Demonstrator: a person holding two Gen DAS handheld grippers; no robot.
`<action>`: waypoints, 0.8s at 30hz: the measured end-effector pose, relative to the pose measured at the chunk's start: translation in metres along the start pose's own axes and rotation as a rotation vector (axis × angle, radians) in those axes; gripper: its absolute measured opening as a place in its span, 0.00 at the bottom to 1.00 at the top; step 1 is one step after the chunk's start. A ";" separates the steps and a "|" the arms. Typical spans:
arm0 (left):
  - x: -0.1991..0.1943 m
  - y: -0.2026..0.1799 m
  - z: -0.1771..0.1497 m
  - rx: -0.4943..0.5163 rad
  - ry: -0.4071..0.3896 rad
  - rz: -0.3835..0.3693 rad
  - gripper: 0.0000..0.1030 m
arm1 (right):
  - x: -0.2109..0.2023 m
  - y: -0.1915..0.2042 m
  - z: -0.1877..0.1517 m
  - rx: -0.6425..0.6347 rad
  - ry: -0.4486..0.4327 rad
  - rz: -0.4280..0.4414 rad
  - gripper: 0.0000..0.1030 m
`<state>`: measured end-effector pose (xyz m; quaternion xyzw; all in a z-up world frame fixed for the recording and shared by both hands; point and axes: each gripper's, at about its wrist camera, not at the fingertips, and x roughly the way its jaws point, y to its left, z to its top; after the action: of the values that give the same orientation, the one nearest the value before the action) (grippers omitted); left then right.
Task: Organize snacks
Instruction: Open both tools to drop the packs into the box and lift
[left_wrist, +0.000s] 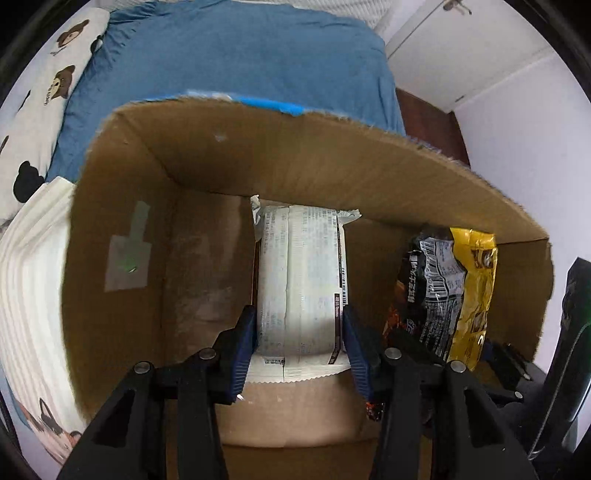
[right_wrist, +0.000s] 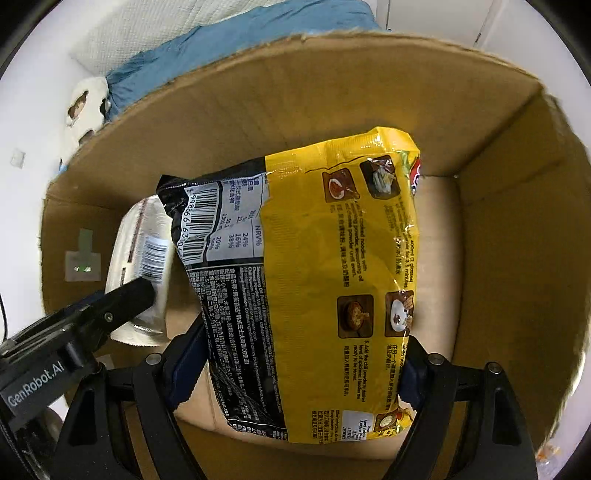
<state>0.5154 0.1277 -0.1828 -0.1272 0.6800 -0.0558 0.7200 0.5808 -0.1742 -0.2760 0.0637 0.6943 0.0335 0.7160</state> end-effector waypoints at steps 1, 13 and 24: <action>0.003 0.000 0.001 -0.007 0.013 0.004 0.43 | 0.004 0.003 0.002 -0.008 0.005 -0.009 0.85; -0.011 0.002 -0.005 0.014 -0.025 0.039 0.89 | -0.021 -0.009 -0.019 -0.020 -0.034 -0.026 0.98; -0.080 -0.003 -0.062 0.082 -0.234 0.089 0.90 | -0.081 -0.011 -0.077 -0.028 -0.147 -0.020 0.98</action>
<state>0.4487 0.1386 -0.1076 -0.0731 0.5935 -0.0362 0.8007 0.5007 -0.1924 -0.1994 0.0491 0.6400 0.0315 0.7661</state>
